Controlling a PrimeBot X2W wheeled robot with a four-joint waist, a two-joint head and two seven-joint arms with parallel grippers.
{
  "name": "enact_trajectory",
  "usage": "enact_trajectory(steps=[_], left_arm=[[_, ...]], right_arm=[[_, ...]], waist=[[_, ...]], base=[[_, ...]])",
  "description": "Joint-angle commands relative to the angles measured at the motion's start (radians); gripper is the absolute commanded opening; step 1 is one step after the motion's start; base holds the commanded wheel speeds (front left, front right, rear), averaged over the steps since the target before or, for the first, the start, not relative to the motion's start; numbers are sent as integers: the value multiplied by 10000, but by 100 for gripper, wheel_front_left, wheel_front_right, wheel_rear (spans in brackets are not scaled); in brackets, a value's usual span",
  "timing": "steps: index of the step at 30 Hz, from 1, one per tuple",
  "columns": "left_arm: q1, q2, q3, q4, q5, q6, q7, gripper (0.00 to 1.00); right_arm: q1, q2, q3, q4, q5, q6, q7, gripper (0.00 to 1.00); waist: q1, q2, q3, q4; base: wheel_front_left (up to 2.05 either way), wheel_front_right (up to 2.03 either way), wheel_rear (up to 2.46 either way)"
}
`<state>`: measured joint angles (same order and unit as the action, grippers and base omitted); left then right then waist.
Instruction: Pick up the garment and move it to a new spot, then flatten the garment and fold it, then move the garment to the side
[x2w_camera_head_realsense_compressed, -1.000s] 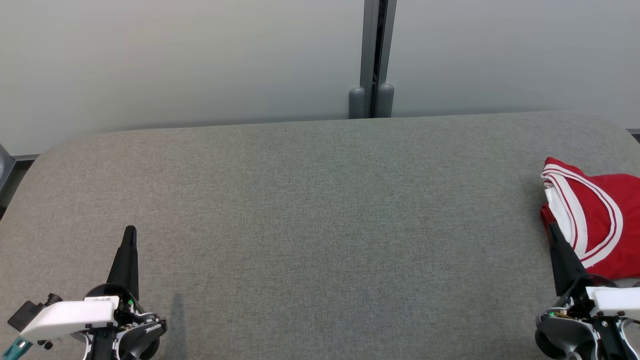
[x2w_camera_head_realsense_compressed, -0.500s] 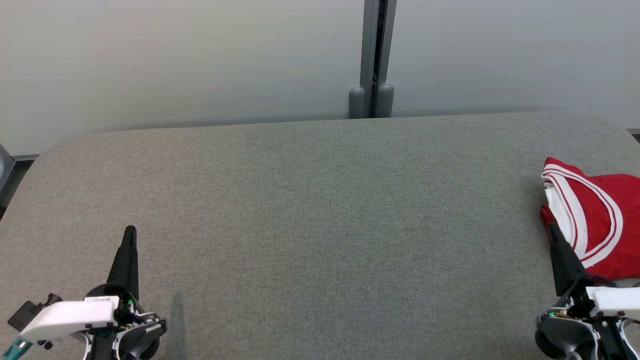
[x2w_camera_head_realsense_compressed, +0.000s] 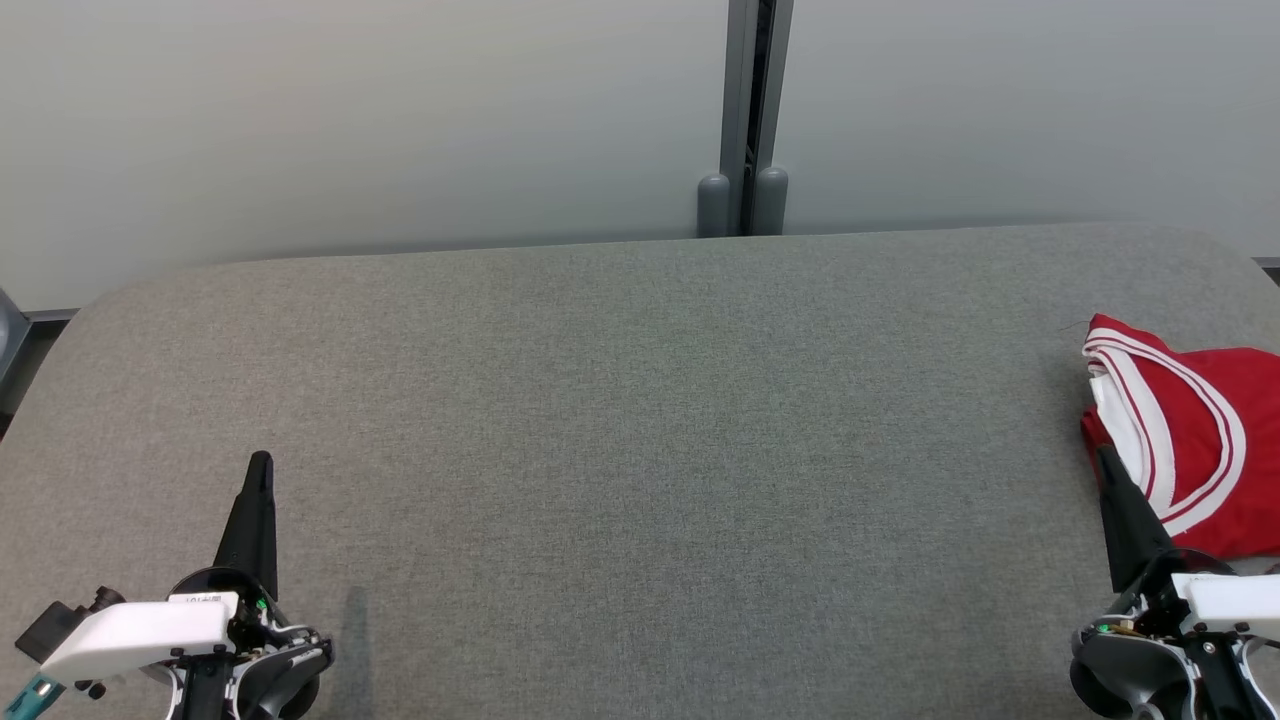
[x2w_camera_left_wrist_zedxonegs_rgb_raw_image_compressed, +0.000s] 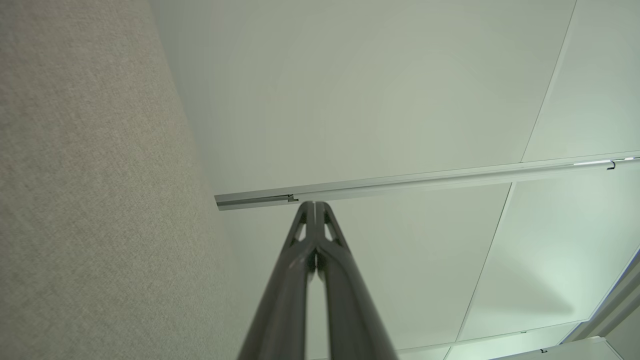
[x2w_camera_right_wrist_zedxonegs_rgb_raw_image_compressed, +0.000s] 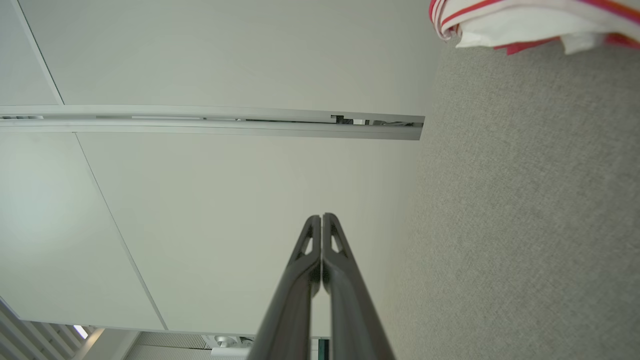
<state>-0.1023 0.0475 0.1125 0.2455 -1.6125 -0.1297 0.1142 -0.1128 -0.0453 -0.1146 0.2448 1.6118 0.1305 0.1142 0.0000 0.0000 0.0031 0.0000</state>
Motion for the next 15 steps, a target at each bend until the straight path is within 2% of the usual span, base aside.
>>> enact_trajectory(steps=[1, 15], left_arm=[[-126, 53, 41, -30, -14, -35, 31, 0], [-126, 53, 41, -31, -14, -35, 31, 0]], right_arm=[[88, -92, -6, -32, 24, 2, 35, 0], [88, -92, -5, -32, 25, 4, 35, 0]], waist=[[0, 0, 0, 0], [0, 0, 0, 0]], base=[[0, 0, 0], [0, 0, 0]])
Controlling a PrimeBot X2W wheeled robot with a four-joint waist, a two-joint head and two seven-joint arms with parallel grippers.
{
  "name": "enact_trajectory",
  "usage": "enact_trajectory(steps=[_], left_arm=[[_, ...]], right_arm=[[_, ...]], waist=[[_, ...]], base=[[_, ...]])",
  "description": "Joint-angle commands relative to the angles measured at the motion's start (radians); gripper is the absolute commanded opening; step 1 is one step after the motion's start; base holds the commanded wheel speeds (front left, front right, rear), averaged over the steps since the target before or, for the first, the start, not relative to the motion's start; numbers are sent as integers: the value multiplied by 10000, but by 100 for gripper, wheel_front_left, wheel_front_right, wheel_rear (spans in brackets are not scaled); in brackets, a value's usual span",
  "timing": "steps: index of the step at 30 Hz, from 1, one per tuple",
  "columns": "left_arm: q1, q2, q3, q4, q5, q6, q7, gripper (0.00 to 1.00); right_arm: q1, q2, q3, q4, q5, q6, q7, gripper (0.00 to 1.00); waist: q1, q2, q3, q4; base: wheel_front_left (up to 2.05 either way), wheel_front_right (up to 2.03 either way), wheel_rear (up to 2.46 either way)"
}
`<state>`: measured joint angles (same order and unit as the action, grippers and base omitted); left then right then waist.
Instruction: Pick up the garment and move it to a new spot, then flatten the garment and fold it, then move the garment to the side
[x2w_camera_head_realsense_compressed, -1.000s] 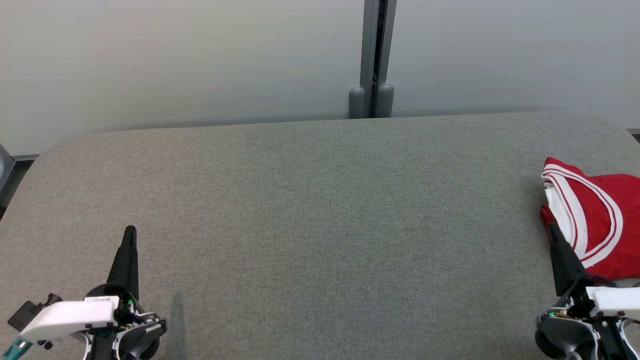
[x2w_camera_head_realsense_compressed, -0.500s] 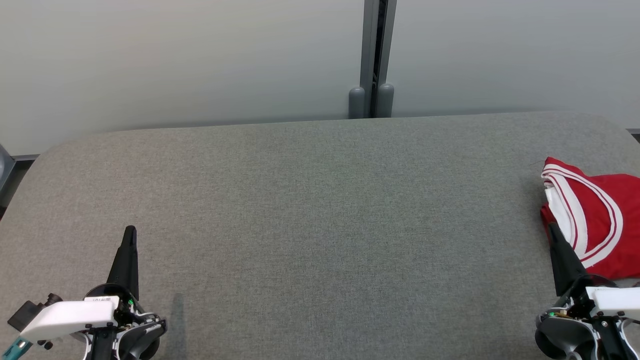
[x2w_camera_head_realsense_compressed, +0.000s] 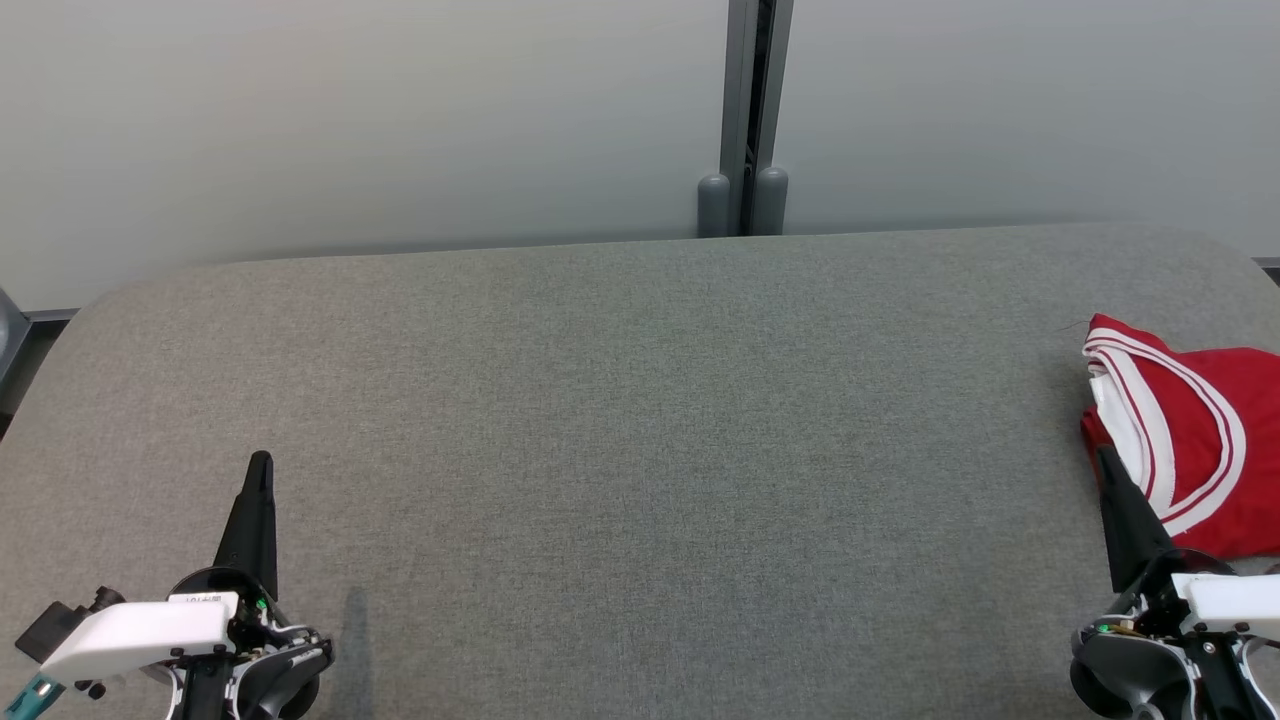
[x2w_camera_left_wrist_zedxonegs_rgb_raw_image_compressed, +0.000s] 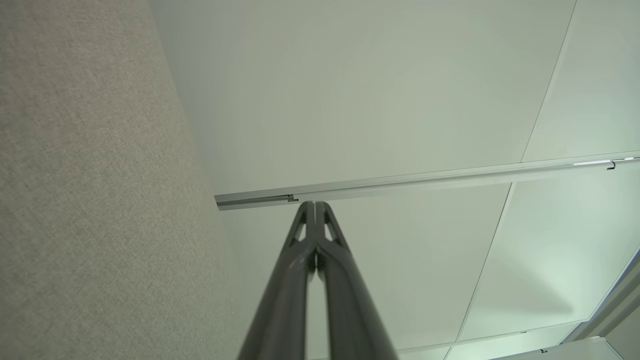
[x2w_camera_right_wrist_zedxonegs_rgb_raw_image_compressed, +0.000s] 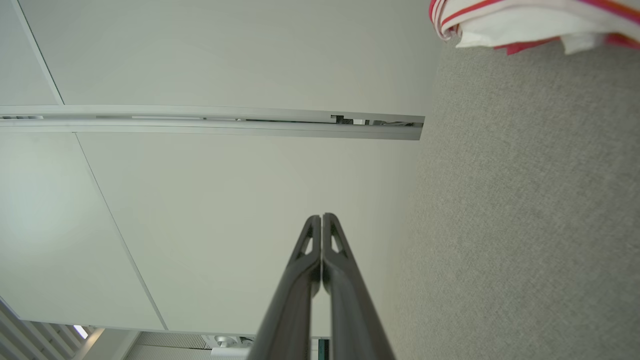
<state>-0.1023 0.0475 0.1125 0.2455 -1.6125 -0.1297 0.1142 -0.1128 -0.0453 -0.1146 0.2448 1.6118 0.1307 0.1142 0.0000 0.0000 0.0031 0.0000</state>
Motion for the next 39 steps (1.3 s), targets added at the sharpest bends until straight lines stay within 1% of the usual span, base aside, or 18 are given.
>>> enact_trajectory(steps=[1, 39], left_arm=[[-126, 53, 41, -31, -14, -35, 31, 0], [-126, 53, 41, -31, -14, -35, 32, 0]], right_arm=[[88, -92, -7, -32, 25, 2, 35, 0], [88, -93, -4, -33, 25, 0, 34, 0]], waist=[[0, 0, 0, 0], [0, 0, 0, 0]], base=[[0, 0, 0], [0, 0, 0]])
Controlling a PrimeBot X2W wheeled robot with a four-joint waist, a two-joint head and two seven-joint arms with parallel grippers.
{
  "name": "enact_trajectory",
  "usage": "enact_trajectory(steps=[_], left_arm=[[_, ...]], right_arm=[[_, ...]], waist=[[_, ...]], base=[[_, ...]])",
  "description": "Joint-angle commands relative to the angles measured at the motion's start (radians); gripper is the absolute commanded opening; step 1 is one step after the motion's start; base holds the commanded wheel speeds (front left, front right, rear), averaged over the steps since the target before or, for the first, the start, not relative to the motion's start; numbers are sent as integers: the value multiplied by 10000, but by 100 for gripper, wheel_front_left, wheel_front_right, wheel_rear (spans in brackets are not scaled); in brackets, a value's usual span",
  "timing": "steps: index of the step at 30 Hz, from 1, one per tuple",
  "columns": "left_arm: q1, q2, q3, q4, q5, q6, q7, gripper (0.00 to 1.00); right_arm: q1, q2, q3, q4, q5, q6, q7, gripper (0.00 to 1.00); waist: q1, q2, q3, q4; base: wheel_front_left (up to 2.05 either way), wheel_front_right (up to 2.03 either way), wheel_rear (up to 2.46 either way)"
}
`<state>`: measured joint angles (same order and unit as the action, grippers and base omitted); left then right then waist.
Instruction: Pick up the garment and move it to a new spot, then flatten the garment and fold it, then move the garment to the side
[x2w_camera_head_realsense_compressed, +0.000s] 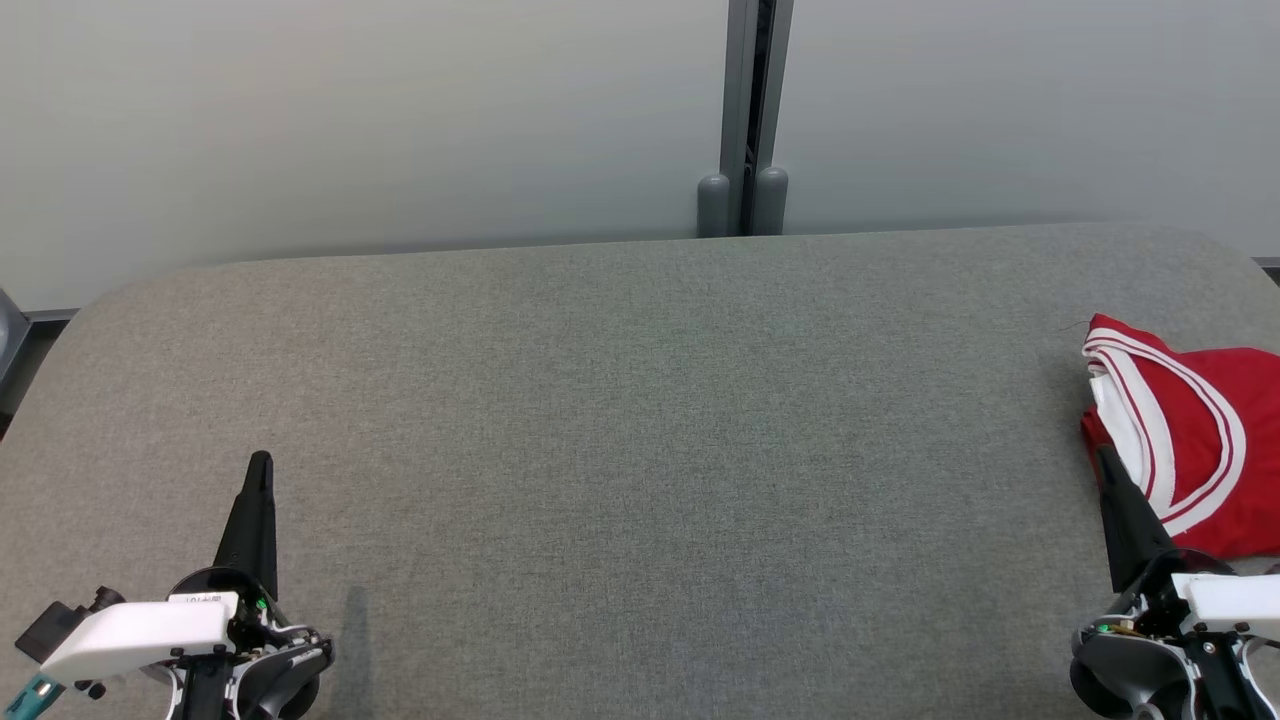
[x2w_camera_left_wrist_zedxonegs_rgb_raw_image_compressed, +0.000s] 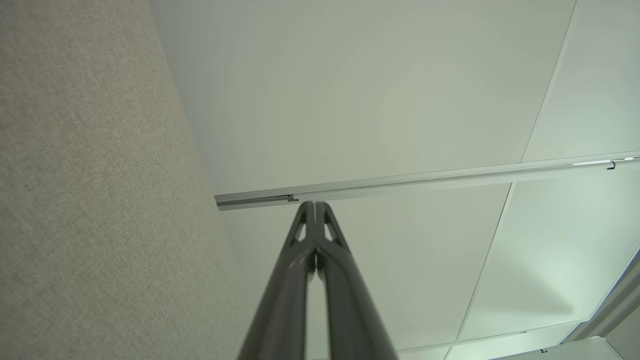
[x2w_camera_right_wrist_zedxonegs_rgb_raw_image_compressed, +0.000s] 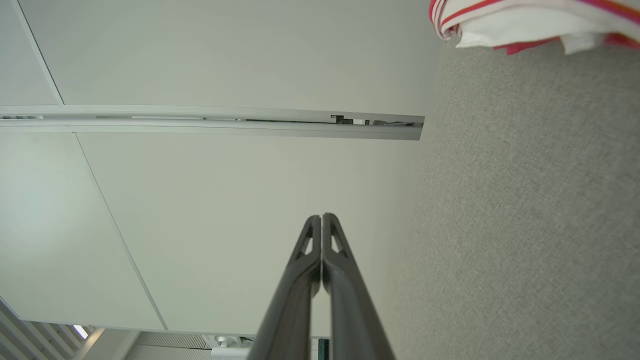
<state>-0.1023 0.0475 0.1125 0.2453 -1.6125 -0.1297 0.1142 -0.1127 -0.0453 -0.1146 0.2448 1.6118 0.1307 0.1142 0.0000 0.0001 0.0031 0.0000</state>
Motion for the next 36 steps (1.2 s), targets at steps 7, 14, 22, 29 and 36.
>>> enact_trajectory(steps=[7, 14, 22, 29, 36], left_arm=[[-126, 53, 41, -29, -14, -35, 30, 0], [-126, 53, 41, -29, -14, -35, 30, 0], [-126, 53, 41, -30, -14, -35, 30, 0], [-126, 53, 41, -30, -14, -35, 30, 0], [-126, 53, 41, -30, -14, -35, 30, 0]], right_arm=[[87, -93, -4, -33, 25, 2, 34, 0], [88, -93, -5, -33, 26, 2, 34, 0], [88, -93, -3, -33, 26, 0, 33, 0], [88, -93, -3, -33, 26, 2, 33, 0], [88, -93, -3, -33, 26, 0, 33, 0]], waist=[[0, -1, 0, 0], [0, -1, 0, 0], [0, -1, 0, 0], [0, -1, 0, 0], [0, -1, 0, 0]], base=[[0, 0, 0], [0, 0, 0], [0, 0, 0], [0, 0, 0], [0, 0, 0]])
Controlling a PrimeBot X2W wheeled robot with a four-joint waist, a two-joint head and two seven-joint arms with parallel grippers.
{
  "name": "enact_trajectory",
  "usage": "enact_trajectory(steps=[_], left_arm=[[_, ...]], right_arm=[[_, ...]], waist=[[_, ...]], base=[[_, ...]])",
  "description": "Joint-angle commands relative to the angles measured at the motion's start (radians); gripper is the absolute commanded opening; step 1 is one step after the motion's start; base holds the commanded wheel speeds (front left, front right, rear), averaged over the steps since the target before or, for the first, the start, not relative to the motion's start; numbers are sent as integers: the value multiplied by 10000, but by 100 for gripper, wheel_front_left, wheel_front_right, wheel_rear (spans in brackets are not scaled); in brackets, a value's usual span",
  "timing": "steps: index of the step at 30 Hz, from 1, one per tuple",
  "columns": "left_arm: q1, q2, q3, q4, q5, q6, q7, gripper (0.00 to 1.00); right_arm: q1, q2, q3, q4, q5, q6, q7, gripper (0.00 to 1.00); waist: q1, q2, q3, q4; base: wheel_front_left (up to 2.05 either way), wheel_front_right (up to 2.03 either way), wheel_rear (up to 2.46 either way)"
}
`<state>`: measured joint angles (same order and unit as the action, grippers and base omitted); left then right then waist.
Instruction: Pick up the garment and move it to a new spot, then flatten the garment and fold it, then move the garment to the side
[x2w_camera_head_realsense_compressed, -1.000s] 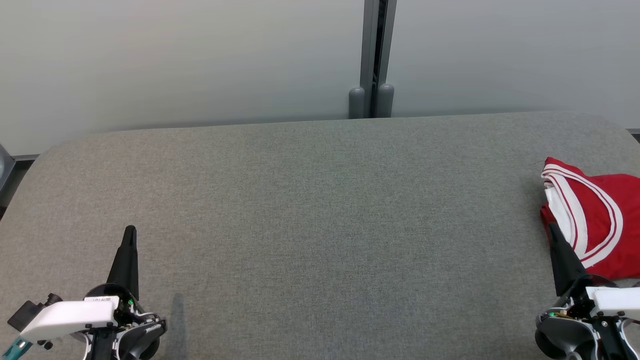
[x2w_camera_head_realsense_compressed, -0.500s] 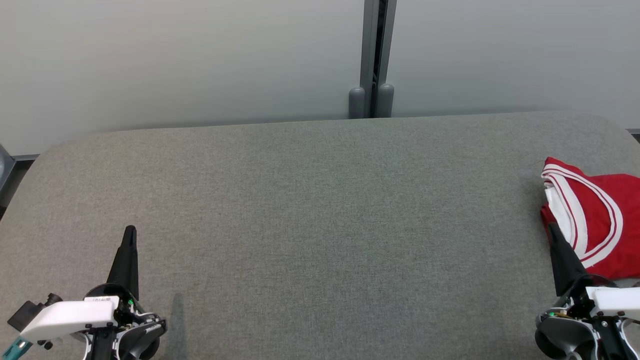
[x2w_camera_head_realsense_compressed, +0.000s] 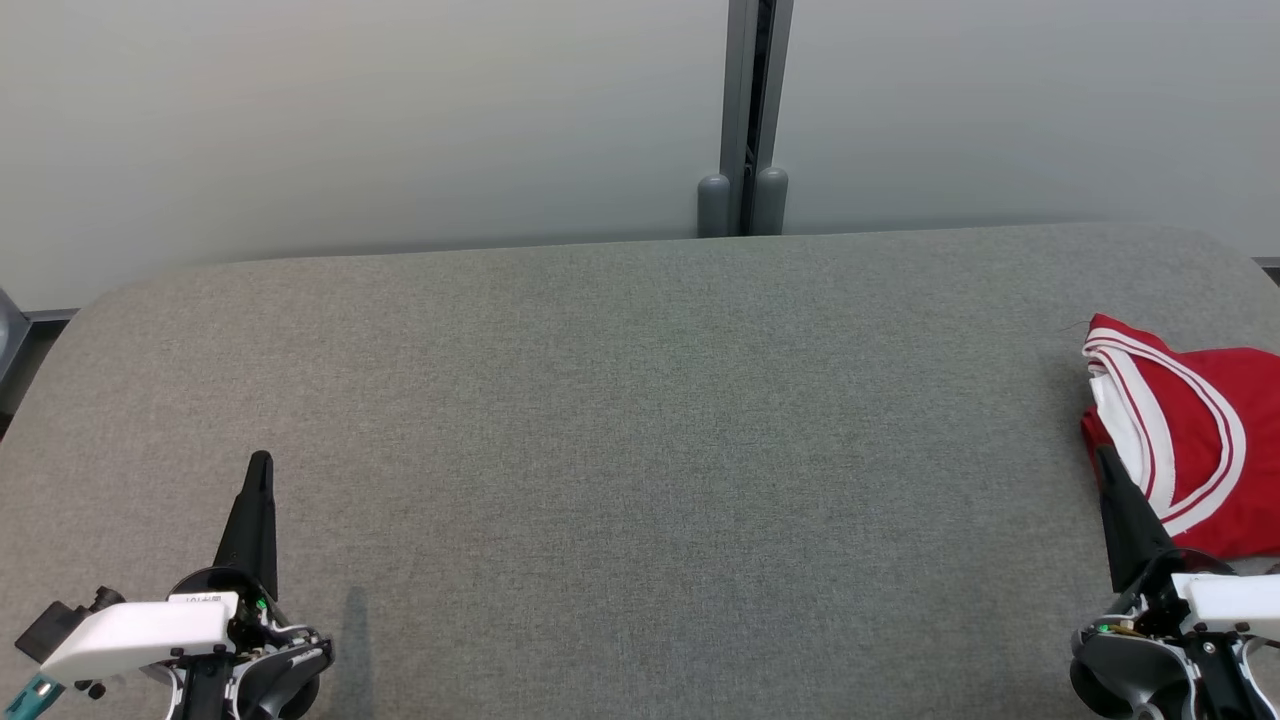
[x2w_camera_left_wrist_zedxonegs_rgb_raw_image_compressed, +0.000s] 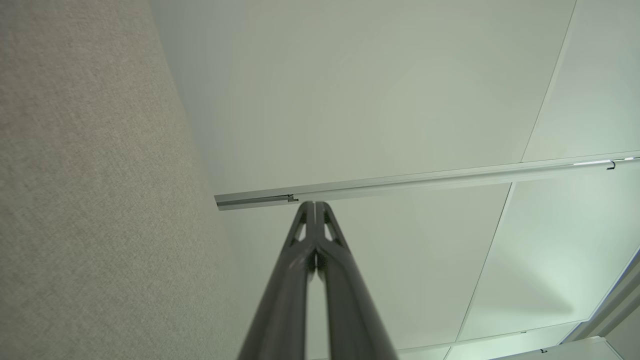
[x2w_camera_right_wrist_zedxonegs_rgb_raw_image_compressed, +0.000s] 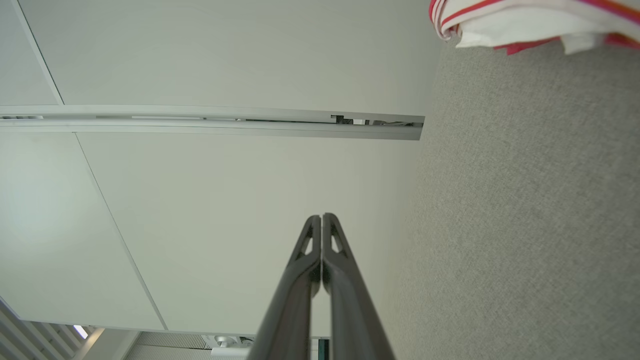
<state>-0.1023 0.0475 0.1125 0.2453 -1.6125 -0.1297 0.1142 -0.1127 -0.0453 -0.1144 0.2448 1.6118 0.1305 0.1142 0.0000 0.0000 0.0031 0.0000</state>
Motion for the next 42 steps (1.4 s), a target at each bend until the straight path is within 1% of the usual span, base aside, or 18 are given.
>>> enact_trajectory(steps=[1, 42], left_arm=[[-126, 53, 41, -30, -14, -35, 30, 0], [-127, 53, 41, -31, -13, -35, 31, 0]], right_arm=[[88, -93, -7, -33, 26, 2, 33, 0], [88, -94, -4, -33, 26, 4, 32, 0]], waist=[[0, 0, 0, 0], [0, 0, 0, 0]], base=[[0, 0, 0], [0, 0, 0]])
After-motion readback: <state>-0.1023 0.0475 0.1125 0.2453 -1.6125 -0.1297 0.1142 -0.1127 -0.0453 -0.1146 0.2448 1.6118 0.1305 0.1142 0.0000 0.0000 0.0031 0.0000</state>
